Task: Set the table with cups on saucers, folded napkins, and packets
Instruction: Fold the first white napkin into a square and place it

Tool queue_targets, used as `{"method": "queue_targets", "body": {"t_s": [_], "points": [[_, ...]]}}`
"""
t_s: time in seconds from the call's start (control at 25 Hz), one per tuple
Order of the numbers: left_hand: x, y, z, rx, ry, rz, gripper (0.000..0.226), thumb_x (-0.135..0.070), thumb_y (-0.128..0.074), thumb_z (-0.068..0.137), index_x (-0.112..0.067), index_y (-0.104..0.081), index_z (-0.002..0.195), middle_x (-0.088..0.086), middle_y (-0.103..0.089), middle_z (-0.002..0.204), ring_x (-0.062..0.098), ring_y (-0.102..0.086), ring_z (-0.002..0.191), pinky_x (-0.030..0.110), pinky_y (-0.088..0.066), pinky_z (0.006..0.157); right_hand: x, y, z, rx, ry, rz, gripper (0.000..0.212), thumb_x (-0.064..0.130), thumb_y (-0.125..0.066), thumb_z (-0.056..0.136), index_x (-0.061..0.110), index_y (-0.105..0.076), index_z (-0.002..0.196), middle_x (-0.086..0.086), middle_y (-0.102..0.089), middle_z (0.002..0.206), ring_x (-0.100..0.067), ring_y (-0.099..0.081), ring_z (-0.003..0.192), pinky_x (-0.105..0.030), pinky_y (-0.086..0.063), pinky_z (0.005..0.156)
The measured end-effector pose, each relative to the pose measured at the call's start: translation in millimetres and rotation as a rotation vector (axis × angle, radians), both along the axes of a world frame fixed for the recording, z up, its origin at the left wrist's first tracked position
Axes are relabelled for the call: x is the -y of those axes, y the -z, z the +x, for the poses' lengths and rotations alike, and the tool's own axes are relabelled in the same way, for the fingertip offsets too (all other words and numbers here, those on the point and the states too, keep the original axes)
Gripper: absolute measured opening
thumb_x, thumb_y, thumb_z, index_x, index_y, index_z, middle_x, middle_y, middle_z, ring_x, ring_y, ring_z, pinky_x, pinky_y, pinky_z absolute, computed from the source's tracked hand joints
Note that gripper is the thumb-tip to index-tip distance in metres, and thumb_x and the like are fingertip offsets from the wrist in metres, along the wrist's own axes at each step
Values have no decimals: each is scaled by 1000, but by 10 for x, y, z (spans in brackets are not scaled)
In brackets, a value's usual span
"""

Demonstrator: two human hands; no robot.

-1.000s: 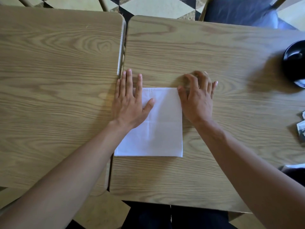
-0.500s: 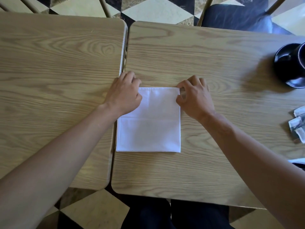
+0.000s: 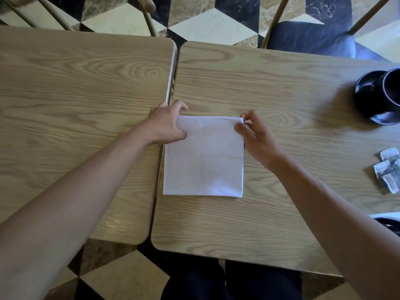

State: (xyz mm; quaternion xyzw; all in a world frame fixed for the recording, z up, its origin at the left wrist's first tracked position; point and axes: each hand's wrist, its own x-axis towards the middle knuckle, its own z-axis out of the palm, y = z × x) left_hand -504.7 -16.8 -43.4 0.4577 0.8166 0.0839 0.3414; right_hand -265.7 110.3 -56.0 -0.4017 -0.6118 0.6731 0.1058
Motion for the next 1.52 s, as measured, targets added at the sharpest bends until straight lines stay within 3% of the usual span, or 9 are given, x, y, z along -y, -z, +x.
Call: {"method": "queue_targets", "body": {"t_s": [0.16, 0.28, 0.36, 0.56, 0.68, 0.88, 1.08, 1.36, 1.52], "points": [[-87, -77, -78, 127, -142, -30, 13, -19, -74, 68, -16, -65, 76, -2, -66, 78, 19, -57, 82, 29, -45, 67, -76, 26, 178, -52, 142, -123, 6, 22, -55, 98, 25, -60, 100, 0, -71, 84, -19, -64, 75, -40, -52, 68], [-189, -35, -24, 485, -388, 53, 20, -4, -78, 79, 3, -63, 90, 15, -70, 87, 21, -65, 72, 38, -55, 73, -271, 119, 320, -28, 263, -225, 17, 25, -56, 100, 15, -69, 98, -9, -71, 93, -25, -67, 85, -44, -54, 78], [-221, 43, 100, 716, -529, 71, 16, -5, -70, 90, -4, -60, 102, 19, -71, 101, 25, -71, 80, 41, -57, 80, -361, 164, 409, -51, 328, -338, 19, 25, -58, 101, 13, -69, 93, -8, -76, 93, -23, -74, 84, -38, -59, 75], [-100, 147, 210, 765, -585, -8, 31, -21, -79, 84, -7, -67, 109, 15, -77, 107, 26, -75, 92, 36, -56, 79, -218, 305, 674, 109, 112, -256, 26, 20, -74, 83, 9, -69, 106, -12, -78, 104, -25, -74, 98, -38, -58, 83], [63, 118, 348, 683, -648, -2, 23, -7, -81, 80, -1, -68, 97, 22, -77, 97, 23, -75, 76, 26, -58, 58, -126, 260, 728, 189, 67, -172, 44, 21, -75, 76, 19, -60, 117, -4, -79, 102, -21, -77, 92, -35, -61, 73], [260, 110, 620, 453, -729, 201, 51, -3, -78, 81, -25, -54, 120, 5, -74, 85, 8, -69, 65, 23, -55, 63, 41, 223, 776, 249, 135, 29, 62, 12, -73, 85, 47, -45, 128, -6, -77, 87, -27, -73, 76, -42, -58, 69], [361, 121, 699, 430, -587, 259, 34, -1, -76, 82, -28, -74, 102, -2, -60, 77, 7, -52, 65, 20, -45, 64, 67, 228, 829, 272, 43, 178, 32, 16, -77, 84, 45, -70, 97, 21, -64, 68, -3, -53, 55, -16, -43, 57], [308, -6, 765, 157, -462, 320, 40, 4, -72, 81, -21, -75, 112, -8, -65, 85, 0, -57, 69, 11, -46, 71, -28, 91, 933, 275, 47, 442, 38, 11, -78, 84, 32, -72, 115, 19, -70, 84, 3, -64, 78, -1, -41, 75], [321, -171, 837, -180, -207, 567, 33, 7, -73, 78, -7, -77, 108, 11, -68, 92, 27, -65, 86, 29, -50, 83, -48, -46, 1057, 223, -23, 731, 35, 9, -79, 85, 18, -73, 118, 15, -63, 87, -10, -61, 78, -4, -40, 77]]}}
